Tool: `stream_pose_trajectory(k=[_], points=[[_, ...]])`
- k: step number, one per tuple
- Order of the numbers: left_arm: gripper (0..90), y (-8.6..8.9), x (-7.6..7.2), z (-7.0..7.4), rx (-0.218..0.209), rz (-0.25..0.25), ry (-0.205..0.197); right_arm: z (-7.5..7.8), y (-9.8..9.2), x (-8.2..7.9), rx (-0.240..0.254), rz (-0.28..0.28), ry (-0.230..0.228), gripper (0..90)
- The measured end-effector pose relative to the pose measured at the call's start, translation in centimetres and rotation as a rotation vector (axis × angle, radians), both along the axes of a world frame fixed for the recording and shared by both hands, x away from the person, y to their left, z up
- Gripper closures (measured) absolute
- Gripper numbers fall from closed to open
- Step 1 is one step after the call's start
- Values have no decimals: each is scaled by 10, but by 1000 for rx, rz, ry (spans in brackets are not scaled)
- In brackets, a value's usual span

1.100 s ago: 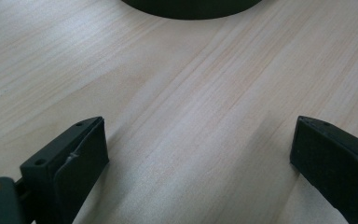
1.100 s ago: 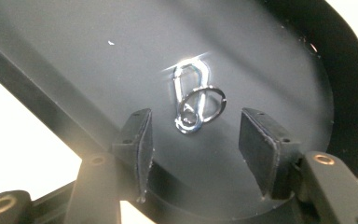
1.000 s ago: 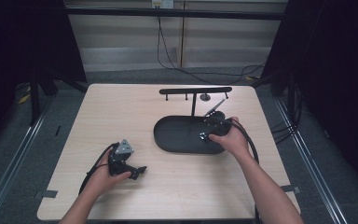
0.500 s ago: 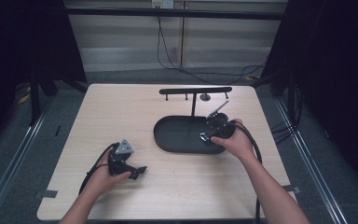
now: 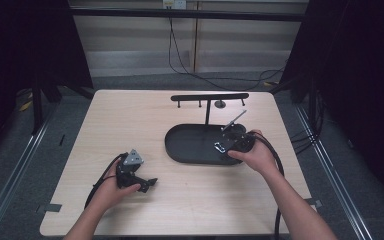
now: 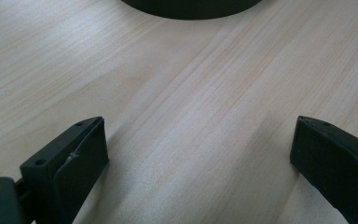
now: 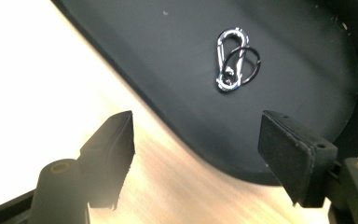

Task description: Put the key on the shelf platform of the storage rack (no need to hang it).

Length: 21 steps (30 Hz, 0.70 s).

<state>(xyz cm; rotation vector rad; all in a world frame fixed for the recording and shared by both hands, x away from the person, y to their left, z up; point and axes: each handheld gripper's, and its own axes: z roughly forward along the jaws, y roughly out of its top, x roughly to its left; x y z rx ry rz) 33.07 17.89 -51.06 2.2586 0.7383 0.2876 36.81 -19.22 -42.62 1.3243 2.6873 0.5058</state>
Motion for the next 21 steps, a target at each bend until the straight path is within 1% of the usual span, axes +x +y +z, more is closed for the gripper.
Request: stream_pose_trajectory(k=[3, 11, 15, 21], points=[[37, 0, 0, 0, 0, 0, 0, 1, -2, -3, 11, 9, -6, 265], [37, 0, 0, 0, 0, 0, 0, 2, -8, -12, 26, 16, 0, 267], [37, 0, 0, 0, 3, 0, 0, 4, -10, -16, 26, 16, -9, 267], [37, 0, 0, 0, 4, 0, 0, 5, -14, -23, 22, 25, -8, 268]])
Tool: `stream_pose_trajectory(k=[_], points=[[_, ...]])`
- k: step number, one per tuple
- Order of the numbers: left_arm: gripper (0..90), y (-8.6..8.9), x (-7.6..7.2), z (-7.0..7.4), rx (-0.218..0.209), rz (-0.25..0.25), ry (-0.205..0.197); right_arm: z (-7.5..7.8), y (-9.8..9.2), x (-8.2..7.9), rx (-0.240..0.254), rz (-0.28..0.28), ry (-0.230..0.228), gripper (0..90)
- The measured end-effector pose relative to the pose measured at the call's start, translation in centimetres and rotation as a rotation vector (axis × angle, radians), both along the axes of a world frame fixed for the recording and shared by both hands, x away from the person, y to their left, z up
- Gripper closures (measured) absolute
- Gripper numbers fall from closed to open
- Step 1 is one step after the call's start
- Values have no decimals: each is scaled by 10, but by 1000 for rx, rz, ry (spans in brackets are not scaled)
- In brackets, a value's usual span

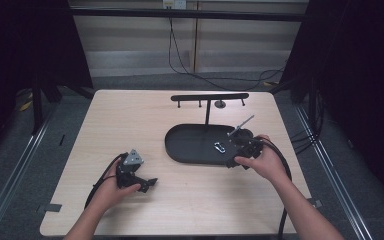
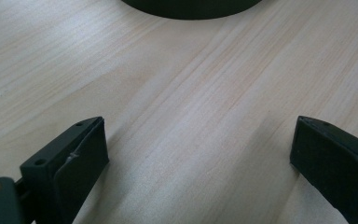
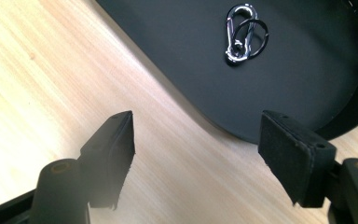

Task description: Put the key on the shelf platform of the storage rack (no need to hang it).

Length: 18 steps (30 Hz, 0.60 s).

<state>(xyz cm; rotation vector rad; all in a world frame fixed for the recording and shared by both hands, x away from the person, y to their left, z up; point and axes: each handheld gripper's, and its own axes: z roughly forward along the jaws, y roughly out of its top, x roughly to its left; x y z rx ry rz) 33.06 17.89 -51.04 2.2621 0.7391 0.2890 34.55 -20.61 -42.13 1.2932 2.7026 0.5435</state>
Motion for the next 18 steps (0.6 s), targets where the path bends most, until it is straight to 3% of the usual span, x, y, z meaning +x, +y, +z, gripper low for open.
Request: stream_pose_trajectory(k=[18], points=[[37, 0, 0, 0, -5, 3, 0, -1, -7, -19, 18, 10, -2, 271]])
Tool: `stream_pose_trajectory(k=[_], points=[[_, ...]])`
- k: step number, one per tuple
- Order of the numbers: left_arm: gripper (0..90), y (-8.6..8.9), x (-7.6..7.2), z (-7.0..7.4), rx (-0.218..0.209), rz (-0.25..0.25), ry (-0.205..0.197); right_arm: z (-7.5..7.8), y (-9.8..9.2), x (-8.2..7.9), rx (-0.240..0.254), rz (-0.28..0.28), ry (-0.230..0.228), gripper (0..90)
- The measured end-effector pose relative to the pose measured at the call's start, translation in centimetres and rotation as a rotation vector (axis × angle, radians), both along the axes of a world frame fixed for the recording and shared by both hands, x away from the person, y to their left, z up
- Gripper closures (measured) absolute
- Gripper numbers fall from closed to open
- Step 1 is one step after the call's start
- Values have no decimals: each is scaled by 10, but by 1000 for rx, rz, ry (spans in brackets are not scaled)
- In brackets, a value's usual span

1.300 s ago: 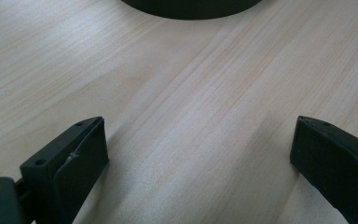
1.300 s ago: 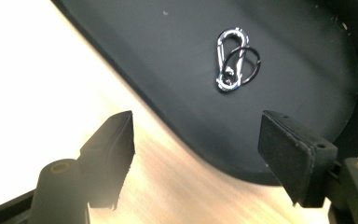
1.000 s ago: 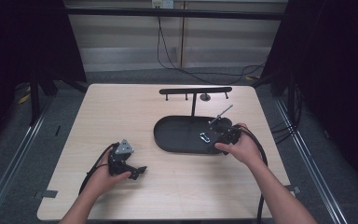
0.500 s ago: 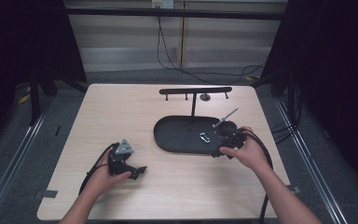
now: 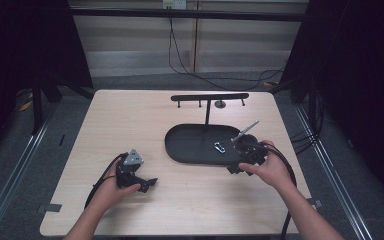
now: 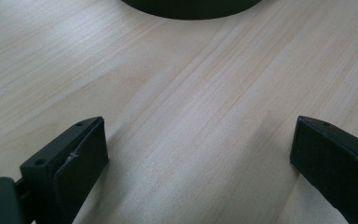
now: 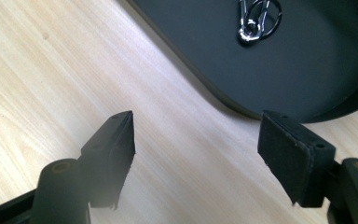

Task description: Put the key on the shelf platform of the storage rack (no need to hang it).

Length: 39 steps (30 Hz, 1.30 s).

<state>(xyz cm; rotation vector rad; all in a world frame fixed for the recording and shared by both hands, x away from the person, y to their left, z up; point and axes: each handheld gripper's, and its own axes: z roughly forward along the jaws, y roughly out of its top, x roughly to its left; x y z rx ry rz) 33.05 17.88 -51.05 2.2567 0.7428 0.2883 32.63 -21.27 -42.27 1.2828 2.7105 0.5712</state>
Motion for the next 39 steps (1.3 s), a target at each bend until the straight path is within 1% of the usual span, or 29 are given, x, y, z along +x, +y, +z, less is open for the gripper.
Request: stream_pose_trajectory(k=[4, 6, 14, 17, 22, 23, 27, 28, 31, 33, 36, 39], points=[[37, 0, 0, 0, 1, 0, 0, 0, -3, -4, 7, -2, 3, 273], [37, 0, 0, 0, 1, 0, 0, -1, -4, -6, -2, 2, 0, 273], [37, 0, 0, 0, 1, 0, 0, -5, -10, -12, 9, 2, 8, 273], [37, 0, 0, 0, 1, 0, 0, -8, -13, -15, 18, -1, 11, 273], [37, 0, 0, 0, 0, 0, 0, -14, -19, -19, 17, -2, 14, 273], [37, 0, 0, 0, 1, 0, 0, -15, -19, -20, 20, -11, 17, 273], [37, 0, 0, 0, 1, 0, 0, -19, -23, -23, 26, -16, 11, 273], [37, 0, 0, 0, 1, 0, 0, -19, -24, -24, 31, -21, 18, 273], [37, 0, 0, 0, 0, 0, 0, -22, -27, -26, 22, -15, 12, 273], [37, 0, 0, 0, 1, 0, 0, -24, -28, -28, 27, -18, 14, 273], [37, 0, 0, 0, 1, 0, 0, -28, -29, -31, 22, -24, 14, 273], [37, 0, 0, 0, 1, 0, 0, -31, -31, -34, 28, -18, 18, 273]])
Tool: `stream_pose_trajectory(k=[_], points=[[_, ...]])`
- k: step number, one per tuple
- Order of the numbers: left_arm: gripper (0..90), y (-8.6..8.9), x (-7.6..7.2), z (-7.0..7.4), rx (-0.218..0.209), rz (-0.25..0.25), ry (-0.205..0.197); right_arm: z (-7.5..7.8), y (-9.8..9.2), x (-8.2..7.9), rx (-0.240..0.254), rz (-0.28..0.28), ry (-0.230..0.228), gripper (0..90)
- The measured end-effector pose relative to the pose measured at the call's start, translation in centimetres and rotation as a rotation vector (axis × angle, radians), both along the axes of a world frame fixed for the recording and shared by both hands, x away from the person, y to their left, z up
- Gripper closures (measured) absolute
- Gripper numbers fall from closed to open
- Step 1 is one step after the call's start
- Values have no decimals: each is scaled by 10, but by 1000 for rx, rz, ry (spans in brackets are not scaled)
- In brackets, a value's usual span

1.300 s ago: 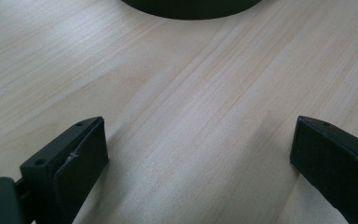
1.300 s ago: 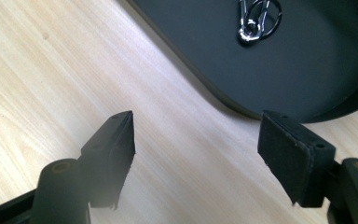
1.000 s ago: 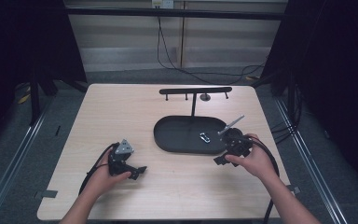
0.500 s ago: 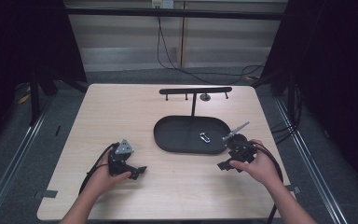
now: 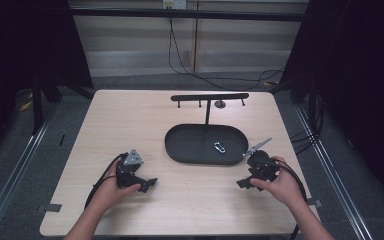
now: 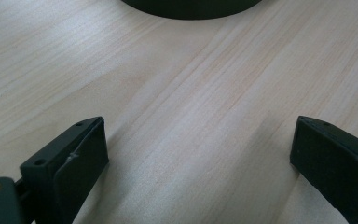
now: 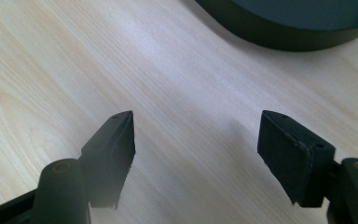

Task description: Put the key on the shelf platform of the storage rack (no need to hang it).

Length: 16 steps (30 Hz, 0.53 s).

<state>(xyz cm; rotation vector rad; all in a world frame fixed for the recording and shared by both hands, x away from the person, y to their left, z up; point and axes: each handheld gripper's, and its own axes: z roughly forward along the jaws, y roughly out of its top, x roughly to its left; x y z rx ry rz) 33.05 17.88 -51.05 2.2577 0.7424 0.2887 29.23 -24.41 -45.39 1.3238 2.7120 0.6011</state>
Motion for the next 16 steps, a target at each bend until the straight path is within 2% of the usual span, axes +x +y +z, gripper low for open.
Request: stream_pose_trajectory(k=[10, 16], points=[[37, 0, 0, 0, -1, 0, 0, -7, -5, -10, 5, -18, -8, 273], [37, 0, 0, 0, 0, 0, 0, -8, -2, -9, -6, -23, -28, 285]])
